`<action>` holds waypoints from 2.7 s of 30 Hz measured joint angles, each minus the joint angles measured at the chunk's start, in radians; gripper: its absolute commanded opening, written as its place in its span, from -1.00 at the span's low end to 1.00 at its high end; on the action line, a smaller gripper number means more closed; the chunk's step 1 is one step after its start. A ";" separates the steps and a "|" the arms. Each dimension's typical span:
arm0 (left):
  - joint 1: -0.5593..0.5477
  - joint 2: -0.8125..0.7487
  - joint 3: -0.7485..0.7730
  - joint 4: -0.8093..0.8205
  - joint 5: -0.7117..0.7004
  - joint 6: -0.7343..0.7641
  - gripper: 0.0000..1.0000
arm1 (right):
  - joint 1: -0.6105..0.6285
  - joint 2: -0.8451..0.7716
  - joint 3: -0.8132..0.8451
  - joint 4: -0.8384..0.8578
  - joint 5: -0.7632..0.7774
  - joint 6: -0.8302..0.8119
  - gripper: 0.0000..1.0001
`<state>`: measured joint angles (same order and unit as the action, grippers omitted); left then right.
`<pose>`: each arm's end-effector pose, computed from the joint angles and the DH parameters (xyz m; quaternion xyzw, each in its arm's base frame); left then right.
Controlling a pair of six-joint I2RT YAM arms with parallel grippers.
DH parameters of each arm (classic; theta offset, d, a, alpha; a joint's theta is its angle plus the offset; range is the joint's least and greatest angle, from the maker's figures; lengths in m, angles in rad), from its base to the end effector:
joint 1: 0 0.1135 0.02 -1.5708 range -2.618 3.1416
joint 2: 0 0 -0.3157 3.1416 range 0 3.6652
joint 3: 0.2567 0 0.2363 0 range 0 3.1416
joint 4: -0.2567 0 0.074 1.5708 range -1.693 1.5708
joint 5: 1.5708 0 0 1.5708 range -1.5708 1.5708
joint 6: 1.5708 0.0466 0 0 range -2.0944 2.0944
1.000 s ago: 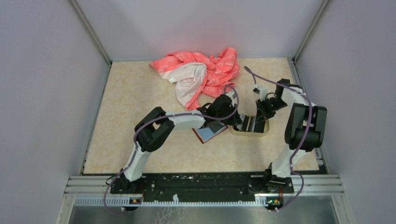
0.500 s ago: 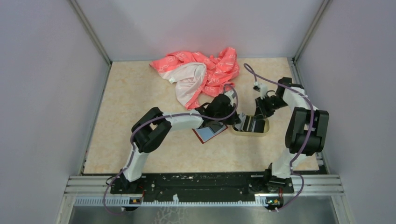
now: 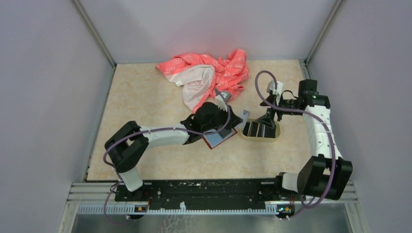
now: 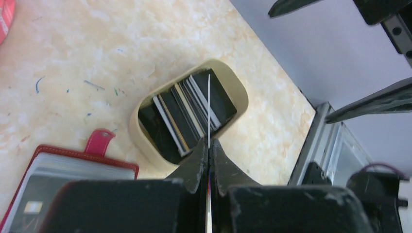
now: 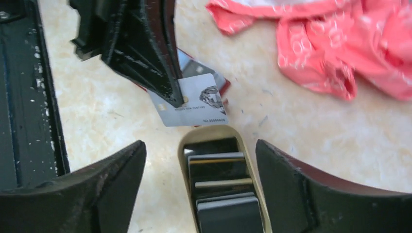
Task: Put the credit cards into the card holder
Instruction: Pick up the credit card from the storage box, then insert the credit card into the card holder.
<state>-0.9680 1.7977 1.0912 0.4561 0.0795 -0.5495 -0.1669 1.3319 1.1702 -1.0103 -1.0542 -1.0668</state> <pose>0.2354 -0.3485 0.2885 0.1878 0.7670 -0.4444 0.4231 0.2219 0.0037 0.3532 -0.4582 0.7195 0.3032 0.4249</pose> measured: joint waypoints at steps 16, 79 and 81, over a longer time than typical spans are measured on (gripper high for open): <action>0.004 -0.393 -0.865 0.980 0.140 0.027 -1.00 | 0.254 -0.195 -0.352 0.627 -0.356 0.534 0.74; 0.150 -0.368 -0.707 0.639 0.619 0.158 -1.00 | 0.540 -0.166 -0.414 0.730 -0.189 0.726 -0.36; 0.151 -0.373 -0.722 0.652 0.615 0.139 -1.00 | 0.540 -0.166 -0.407 0.724 -0.184 0.717 -0.37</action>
<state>-0.8173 1.4246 0.3691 1.1076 0.6941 -0.4107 0.3733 1.1660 0.7631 -0.2867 -1.2385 -0.3496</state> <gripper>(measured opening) 0.008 0.322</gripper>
